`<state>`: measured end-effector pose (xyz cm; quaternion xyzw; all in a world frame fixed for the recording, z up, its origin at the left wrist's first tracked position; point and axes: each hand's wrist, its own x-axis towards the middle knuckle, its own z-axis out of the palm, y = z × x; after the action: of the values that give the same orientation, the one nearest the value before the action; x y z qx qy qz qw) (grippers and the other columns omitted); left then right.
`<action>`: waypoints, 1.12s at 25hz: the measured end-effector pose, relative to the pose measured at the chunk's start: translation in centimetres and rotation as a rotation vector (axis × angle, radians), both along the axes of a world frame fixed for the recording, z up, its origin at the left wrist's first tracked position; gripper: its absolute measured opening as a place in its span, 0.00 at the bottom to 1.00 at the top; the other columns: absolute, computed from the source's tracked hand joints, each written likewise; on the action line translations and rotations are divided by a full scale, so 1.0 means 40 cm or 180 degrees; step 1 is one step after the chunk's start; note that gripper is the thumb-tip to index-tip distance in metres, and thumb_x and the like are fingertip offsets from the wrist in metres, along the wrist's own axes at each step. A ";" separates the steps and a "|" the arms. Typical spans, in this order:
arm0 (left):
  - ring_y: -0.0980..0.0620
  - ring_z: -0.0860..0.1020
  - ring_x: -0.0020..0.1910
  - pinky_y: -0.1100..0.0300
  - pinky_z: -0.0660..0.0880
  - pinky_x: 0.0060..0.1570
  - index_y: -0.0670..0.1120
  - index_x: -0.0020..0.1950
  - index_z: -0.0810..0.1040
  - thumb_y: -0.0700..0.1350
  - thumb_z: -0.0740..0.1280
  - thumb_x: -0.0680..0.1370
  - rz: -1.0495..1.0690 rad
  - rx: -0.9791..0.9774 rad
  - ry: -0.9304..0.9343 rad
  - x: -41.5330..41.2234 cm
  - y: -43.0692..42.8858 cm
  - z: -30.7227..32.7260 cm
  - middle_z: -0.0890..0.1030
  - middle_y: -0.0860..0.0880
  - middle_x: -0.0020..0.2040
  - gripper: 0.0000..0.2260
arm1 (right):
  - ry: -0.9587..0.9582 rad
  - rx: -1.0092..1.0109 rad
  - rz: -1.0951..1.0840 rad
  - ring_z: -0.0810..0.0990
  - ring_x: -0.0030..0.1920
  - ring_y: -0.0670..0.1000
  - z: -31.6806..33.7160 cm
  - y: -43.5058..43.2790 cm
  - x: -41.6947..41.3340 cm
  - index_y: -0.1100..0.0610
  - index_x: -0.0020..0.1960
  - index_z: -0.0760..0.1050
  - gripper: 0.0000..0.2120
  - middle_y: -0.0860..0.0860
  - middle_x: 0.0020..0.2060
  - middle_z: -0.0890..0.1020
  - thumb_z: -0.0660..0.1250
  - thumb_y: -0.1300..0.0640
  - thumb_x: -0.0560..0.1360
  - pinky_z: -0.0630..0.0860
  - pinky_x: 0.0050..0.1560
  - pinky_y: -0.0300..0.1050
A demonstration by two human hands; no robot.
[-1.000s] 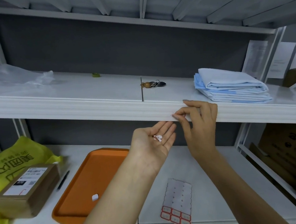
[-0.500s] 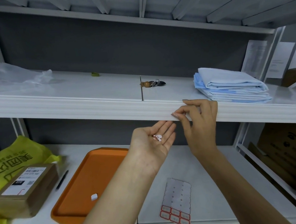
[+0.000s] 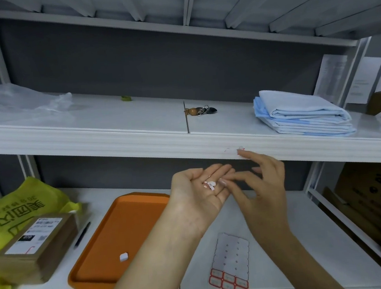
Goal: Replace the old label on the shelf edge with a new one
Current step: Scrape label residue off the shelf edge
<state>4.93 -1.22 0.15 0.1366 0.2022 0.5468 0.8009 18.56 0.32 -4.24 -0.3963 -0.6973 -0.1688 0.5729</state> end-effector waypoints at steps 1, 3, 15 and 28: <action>0.39 0.79 0.58 0.54 0.77 0.48 0.31 0.63 0.74 0.40 0.54 0.81 -0.0011 -0.0019 -0.0027 0.000 0.002 -0.001 0.81 0.33 0.58 0.18 | 0.0067 -0.0097 0.0034 0.69 0.62 0.52 -0.003 -0.008 -0.007 0.55 0.43 0.85 0.07 0.52 0.60 0.78 0.74 0.53 0.69 0.70 0.58 0.41; 0.40 0.79 0.60 0.57 0.76 0.51 0.32 0.64 0.74 0.38 0.53 0.80 -0.0002 -0.0048 -0.0018 0.000 0.005 -0.004 0.80 0.34 0.59 0.18 | 0.0046 -0.0151 0.0049 0.69 0.61 0.50 -0.005 -0.018 -0.011 0.54 0.44 0.85 0.06 0.50 0.58 0.79 0.74 0.54 0.69 0.70 0.56 0.39; 0.47 0.83 0.50 0.62 0.81 0.37 0.35 0.64 0.75 0.32 0.56 0.81 0.0049 -0.0071 -0.0099 -0.005 0.012 -0.030 0.83 0.39 0.55 0.15 | 0.0019 -0.0559 0.0087 0.66 0.55 0.44 -0.018 -0.066 -0.062 0.49 0.49 0.85 0.06 0.44 0.51 0.78 0.73 0.52 0.71 0.66 0.53 0.30; 0.44 0.83 0.52 0.60 0.81 0.39 0.36 0.66 0.71 0.34 0.50 0.84 0.0191 -0.0079 -0.0408 0.008 0.012 -0.033 0.83 0.36 0.53 0.15 | 0.0387 -0.1067 0.0365 0.64 0.54 0.42 0.011 -0.081 -0.068 0.41 0.51 0.81 0.09 0.40 0.51 0.74 0.71 0.50 0.71 0.64 0.52 0.27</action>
<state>5.25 -0.75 -1.17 0.0852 0.1613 0.5756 0.7971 15.82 -2.91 -3.80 -0.4552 -0.7012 0.0070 0.5487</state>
